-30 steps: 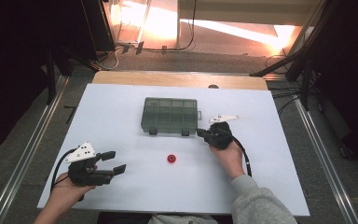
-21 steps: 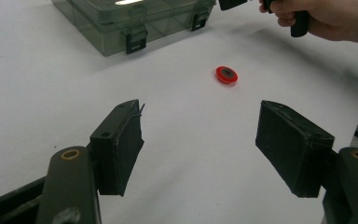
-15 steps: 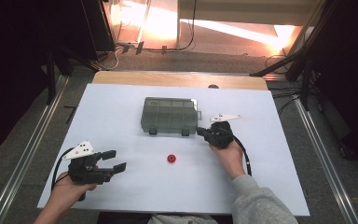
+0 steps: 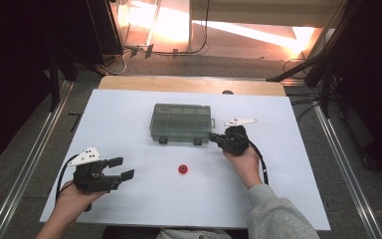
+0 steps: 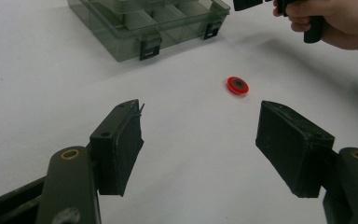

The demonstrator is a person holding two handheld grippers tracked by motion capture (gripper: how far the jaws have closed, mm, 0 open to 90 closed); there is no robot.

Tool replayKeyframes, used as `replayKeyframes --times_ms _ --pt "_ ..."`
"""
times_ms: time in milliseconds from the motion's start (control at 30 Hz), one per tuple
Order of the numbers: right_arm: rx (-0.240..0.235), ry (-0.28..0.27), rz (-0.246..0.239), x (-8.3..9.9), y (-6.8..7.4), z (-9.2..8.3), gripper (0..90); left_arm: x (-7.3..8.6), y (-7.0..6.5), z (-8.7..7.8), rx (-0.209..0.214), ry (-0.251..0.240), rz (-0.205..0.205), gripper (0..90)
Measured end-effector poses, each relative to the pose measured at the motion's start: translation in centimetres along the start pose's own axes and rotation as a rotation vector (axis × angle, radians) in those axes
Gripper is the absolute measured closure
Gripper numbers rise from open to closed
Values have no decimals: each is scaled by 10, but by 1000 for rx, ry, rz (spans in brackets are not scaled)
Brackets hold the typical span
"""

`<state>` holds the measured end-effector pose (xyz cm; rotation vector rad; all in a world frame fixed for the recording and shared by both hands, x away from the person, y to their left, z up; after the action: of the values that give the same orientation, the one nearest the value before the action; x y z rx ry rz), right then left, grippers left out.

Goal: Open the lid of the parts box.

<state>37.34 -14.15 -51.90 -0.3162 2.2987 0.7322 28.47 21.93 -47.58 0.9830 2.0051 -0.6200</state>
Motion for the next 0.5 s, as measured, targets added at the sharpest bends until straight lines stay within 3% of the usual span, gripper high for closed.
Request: replayKeyframes --times_ms 500 --pt "-14 18 12 -7 0 0 900 -8 11 16 -18 24 18 310"
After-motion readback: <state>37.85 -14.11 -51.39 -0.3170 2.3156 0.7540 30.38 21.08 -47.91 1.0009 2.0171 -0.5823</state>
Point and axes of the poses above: each handheld gripper's, and its own axes: z roughly forward along the jaws, x roughly out of its underside, y roughly to its left, the point moved 5 cm from there along z, roughly forward along the jaws, and after that the axes turned 12 degrees about z, right-handed, at the moved point
